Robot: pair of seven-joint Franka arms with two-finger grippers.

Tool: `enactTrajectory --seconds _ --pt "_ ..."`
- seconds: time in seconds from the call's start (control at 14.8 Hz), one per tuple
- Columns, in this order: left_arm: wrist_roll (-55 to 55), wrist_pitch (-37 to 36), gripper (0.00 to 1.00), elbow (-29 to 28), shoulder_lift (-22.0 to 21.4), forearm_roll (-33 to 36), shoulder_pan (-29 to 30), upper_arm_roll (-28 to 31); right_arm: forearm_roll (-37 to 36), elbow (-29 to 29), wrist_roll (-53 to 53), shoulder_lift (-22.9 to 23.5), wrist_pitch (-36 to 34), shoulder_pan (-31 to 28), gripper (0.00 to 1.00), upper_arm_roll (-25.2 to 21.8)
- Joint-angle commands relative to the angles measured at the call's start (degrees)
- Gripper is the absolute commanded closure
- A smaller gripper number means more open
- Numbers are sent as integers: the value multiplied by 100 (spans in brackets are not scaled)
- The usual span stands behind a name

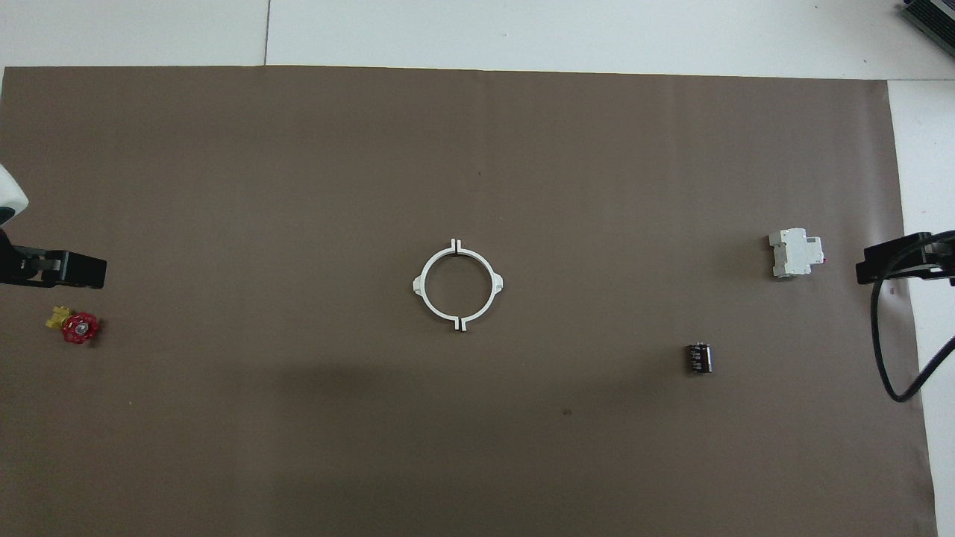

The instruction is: Assemble drain pipe with both arms

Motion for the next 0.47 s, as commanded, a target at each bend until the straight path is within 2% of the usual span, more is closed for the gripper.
enactTrajectory --seconds 0.0,0.14,0.27,0.41 --pt "132 -449 0 518 313 -96 -498 388 102 -61 65 -14 82 -66 0 28" --pt "105 -599 0 896 541 -471 -473 424 102 -61 65 -14 82 -58 0 28" --pt "88 -766 0 1160 638 -517 -525 398 102 -61 65 -14 82 -66 0 28" --pt "96 -863 0 1161 612 -517 -543 433 93 -61 65 -14 82 -66 0 28"
